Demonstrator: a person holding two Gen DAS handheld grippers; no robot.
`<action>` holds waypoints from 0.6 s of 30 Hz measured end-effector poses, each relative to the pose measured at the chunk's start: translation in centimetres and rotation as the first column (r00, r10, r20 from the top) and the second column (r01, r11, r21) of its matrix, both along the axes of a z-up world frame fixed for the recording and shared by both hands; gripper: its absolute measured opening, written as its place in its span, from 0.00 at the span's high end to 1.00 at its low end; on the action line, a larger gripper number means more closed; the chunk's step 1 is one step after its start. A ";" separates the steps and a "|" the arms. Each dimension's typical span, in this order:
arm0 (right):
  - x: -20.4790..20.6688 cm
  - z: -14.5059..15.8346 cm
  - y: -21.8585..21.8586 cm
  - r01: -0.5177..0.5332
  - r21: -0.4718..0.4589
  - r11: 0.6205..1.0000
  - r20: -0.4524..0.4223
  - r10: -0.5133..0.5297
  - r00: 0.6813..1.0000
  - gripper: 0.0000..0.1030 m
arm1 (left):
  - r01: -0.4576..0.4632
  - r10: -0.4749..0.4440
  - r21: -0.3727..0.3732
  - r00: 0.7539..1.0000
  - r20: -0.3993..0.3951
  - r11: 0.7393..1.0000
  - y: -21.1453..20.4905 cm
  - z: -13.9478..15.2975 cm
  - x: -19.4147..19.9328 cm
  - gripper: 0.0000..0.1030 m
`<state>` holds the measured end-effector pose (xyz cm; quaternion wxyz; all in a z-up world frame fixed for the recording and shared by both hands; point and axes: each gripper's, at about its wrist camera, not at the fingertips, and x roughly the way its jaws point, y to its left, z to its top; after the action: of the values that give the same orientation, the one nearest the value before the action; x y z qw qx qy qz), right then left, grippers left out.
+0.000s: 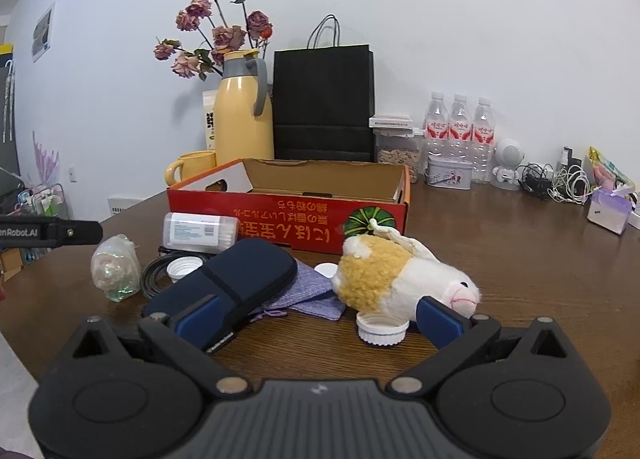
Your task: Organize objects
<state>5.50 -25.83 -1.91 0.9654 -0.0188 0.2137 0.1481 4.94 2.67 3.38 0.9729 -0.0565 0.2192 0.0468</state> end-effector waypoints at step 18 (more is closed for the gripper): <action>9.5 0.8 -4.5 0.094 0.035 0.995 -0.063 -0.092 0.994 0.00 | -0.030 0.030 0.002 0.999 -0.027 1.000 0.5 -0.5 1.2 0.00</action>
<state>15.05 -30.33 -1.09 0.9645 0.0142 0.2409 0.1077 6.18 3.15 2.85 0.9691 -0.0584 0.2315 0.0624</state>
